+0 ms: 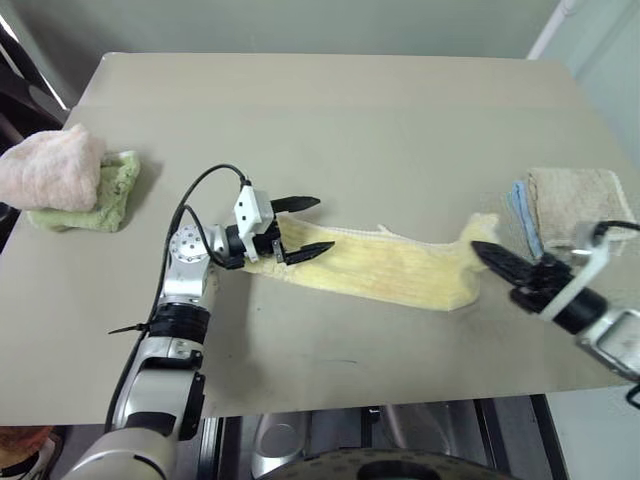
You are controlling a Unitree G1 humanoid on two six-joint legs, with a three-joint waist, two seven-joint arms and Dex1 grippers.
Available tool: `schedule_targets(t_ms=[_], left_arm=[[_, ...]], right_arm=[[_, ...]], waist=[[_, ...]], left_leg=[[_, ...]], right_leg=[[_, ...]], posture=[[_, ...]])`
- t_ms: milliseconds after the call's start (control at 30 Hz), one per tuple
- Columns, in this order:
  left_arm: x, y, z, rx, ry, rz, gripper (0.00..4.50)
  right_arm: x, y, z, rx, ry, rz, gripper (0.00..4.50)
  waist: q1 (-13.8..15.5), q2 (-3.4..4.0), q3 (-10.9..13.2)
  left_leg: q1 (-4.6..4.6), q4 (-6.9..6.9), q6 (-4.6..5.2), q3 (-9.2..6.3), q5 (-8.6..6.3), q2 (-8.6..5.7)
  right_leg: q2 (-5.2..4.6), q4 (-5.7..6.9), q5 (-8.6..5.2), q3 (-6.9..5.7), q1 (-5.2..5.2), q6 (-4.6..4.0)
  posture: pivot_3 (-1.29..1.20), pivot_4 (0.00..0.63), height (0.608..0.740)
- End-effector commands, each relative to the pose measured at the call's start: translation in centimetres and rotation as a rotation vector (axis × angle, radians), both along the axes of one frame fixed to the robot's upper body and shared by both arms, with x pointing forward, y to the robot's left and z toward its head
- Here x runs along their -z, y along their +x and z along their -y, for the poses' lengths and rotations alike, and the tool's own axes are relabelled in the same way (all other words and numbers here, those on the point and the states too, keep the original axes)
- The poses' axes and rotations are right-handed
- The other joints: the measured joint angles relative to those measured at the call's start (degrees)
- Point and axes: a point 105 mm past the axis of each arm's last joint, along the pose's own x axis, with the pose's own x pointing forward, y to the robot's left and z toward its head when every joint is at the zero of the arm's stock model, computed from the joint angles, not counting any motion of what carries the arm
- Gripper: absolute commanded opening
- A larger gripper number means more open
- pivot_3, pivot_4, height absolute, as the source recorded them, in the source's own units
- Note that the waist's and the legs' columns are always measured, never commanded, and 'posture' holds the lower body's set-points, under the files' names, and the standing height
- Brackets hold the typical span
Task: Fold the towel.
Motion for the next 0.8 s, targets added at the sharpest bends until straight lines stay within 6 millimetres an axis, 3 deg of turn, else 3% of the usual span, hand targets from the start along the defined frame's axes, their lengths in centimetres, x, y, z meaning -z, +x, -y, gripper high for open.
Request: schedule_targets(t_ms=[33, 400, 800], left_arm=[[-0.7, 0.0, 0.2, 0.005, 0.003, 0.046, 4.5], [-0.9, 0.3, 0.4, -0.001, 0.005, 0.058, 4.5], [-0.7, 0.2, 0.3, -0.011, 0.005, 0.065, 4.5]], right_arm=[[-0.2, -0.4, -2.5, -0.071, 0.003, 0.008, 0.07], [0.9, -0.3, -6.7, -0.212, 0.009, -0.051, 0.07], [2.3, 0.2, -8.0, -0.248, -0.096, -0.095, 0.07]], waist=[[0.0, 0.0, 0.0], [0.0, 0.0, 0.0], [0.0, 0.0, 0.0]], left_leg=[[0.0, 0.02, 0.0, 0.0, 0.0, 0.0], [0.01, 0.05, 0.05, 0.07, 0.04, 0.0], [0.0, 0.06, 0.05, 0.08, 0.04, 0.01]], right_leg=[[0.0, 0.0, 0.0, 0.0, 0.0, 0.0], [-0.02, 0.0, 0.04, 0.01, 0.0, 0.07], [-0.03, 0.01, 0.12, 0.01, -0.02, -0.04]], posture=[[0.0, 0.15, 0.703], [0.0, 0.15, 0.703], [0.0, 0.15, 0.703]])
